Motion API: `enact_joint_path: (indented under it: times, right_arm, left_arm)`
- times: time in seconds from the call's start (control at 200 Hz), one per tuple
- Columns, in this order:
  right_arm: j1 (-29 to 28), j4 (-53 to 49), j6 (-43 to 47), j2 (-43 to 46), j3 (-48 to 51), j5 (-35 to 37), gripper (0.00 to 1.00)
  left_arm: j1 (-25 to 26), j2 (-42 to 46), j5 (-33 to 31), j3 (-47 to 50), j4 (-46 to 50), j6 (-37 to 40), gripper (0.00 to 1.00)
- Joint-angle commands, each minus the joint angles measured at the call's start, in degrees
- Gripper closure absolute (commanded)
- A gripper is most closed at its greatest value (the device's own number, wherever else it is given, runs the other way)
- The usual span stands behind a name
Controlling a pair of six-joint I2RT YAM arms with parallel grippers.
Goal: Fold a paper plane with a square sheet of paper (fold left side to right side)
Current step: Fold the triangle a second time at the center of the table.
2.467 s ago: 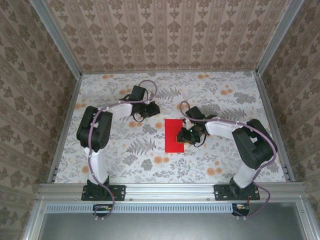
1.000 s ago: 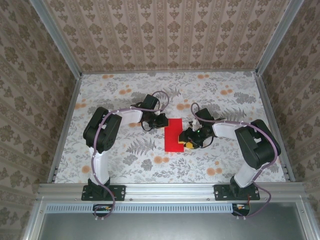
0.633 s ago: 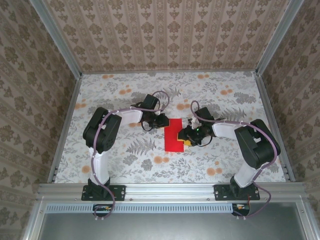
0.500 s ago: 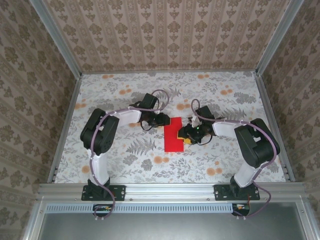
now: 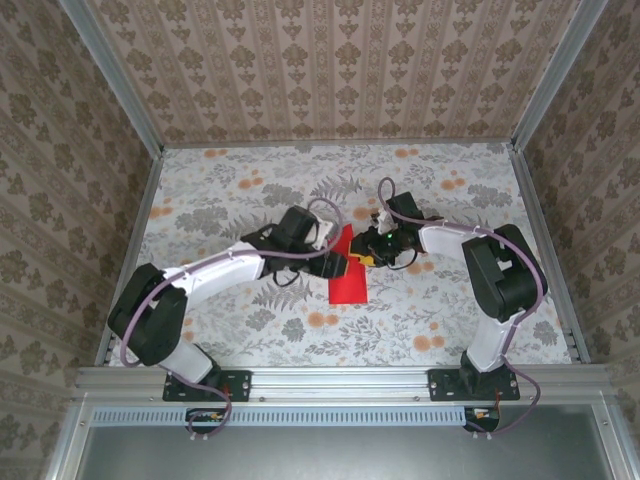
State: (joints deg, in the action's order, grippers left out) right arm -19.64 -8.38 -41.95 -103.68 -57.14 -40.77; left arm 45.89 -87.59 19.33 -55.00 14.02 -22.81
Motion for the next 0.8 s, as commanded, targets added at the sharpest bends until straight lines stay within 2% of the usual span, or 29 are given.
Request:
enact_joint_path:
  times: [0.0,0.125,0.26,0.4,0.645,0.795]
  right_arm:
    - [0.3,-3.86,1.3,-1.35,-2.38,-0.63,0.62]
    - [0.31,-5.48,2.75,-1.52,-3.4,-1.13,0.62]
    - [0.29,-7.75,6.88,-0.45,-3.98,-1.39,0.59]
    - [0.26,-5.79,9.67,0.86,-2.56,-1.9,0.57]
    - [0.27,-0.12,10.18,2.4,0.16,-4.04,0.56]
    - [0.3,0.74,11.8,3.76,1.05,-4.73,0.53]
  left_arm:
    - [5.11,1.81,-7.32,0.49,4.67,3.8,0.34]
    - [9.96,0.92,-11.82,-0.05,5.59,3.89,0.3]
    - [11.31,1.49,-12.98,2.24,2.2,1.91,0.29]
    - [10.95,5.5,-14.82,5.35,0.11,0.57,0.27]
    - [7.3,13.45,-12.93,12.04,-5.46,-2.39,0.26]
    - [6.58,15.16,-13.17,13.16,-5.08,-2.77,0.26]
